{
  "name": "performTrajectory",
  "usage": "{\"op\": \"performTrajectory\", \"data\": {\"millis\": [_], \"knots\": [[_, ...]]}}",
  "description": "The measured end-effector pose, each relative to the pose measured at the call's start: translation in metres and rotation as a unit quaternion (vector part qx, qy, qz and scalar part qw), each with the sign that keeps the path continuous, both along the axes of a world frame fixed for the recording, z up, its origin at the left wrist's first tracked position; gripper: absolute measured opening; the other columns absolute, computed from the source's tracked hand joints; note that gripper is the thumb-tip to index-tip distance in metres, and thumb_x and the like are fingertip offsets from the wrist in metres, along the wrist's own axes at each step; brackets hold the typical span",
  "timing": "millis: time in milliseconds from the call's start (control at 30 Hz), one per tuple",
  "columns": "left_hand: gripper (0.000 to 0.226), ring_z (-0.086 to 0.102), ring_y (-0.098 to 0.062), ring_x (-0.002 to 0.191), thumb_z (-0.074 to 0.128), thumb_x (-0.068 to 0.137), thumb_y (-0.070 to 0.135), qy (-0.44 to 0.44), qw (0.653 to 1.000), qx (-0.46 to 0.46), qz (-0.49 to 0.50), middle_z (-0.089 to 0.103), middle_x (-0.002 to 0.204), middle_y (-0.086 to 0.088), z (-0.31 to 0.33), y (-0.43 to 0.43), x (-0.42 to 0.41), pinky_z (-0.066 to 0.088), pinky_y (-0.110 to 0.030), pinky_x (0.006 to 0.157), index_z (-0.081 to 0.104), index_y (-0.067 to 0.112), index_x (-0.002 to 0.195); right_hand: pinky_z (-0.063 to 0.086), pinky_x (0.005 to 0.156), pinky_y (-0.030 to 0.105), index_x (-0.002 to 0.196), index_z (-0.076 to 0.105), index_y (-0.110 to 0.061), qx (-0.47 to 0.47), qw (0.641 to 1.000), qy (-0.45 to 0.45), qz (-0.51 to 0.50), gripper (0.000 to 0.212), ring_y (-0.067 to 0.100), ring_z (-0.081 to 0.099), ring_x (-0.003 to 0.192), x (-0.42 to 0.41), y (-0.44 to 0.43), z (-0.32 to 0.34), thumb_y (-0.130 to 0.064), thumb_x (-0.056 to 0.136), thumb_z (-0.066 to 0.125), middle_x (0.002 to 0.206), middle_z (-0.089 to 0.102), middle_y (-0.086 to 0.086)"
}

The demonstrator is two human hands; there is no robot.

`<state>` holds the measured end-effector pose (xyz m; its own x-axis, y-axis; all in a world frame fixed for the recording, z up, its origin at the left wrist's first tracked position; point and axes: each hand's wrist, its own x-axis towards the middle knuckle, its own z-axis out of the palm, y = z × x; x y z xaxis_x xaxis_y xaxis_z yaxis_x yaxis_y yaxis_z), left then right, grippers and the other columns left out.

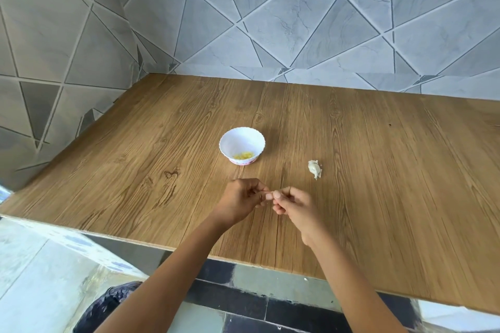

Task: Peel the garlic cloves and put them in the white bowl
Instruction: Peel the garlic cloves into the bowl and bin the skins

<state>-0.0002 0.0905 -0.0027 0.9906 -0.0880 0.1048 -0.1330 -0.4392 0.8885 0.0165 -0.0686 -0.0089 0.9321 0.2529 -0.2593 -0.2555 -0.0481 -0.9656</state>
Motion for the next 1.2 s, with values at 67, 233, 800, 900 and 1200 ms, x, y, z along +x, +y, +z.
{"op": "performTrajectory", "data": {"millis": [67,233,800,900,1200], "knots": [[0.008,0.063,-0.008,0.066,0.065,0.088,0.012,0.095,0.991,-0.098,-0.001,0.066,0.07,-0.003,0.003,-0.003,-0.002,0.051,-0.02,0.065,0.067,0.006,0.084,0.048,0.064,0.02,0.082,0.061,-0.007,-0.025,0.991,-0.129,0.014,0.012,0.005,0.056,0.064,-0.002,-0.001,-0.004,-0.01,0.093,0.057,0.072,0.065,-0.004],[0.011,0.066,-0.007,0.063,0.059,0.091,0.007,0.29,0.92,-0.265,0.004,0.066,0.065,0.0,0.011,-0.003,-0.002,0.051,-0.016,0.056,0.065,0.006,0.082,0.05,0.066,0.027,0.085,0.058,-0.011,-0.037,0.959,-0.28,0.029,0.025,0.004,0.058,0.07,-0.008,-0.003,-0.013,-0.034,0.09,0.053,0.077,0.063,-0.012],[0.025,0.063,-0.017,0.058,0.045,0.09,0.034,-0.226,0.928,0.296,-0.028,0.067,0.076,0.005,-0.011,0.005,0.006,0.051,-0.034,0.046,0.064,0.018,0.088,0.053,0.057,0.016,0.09,0.068,0.005,0.041,0.987,0.153,-0.023,0.013,0.014,0.069,0.064,0.008,-0.007,0.01,-0.006,0.084,0.068,0.078,0.07,0.013],[0.013,0.066,-0.013,0.064,0.057,0.089,0.024,-0.206,0.935,0.283,-0.051,0.07,0.076,0.005,-0.006,0.004,0.007,0.053,-0.031,0.053,0.067,0.017,0.089,0.053,0.055,0.015,0.087,0.068,0.005,0.048,0.985,0.161,-0.031,0.01,0.013,0.068,0.06,0.006,-0.008,0.01,-0.003,0.082,0.069,0.075,0.07,0.013],[0.007,0.066,-0.01,0.064,0.066,0.086,0.003,0.162,0.977,-0.118,0.069,0.069,0.074,-0.011,0.014,-0.01,0.001,0.056,-0.02,0.063,0.068,-0.003,0.088,0.054,0.065,0.017,0.087,0.072,-0.003,0.023,0.997,0.014,-0.066,0.008,0.014,0.07,0.068,-0.001,-0.005,0.008,0.0,0.079,0.071,0.078,0.072,0.013]]}}
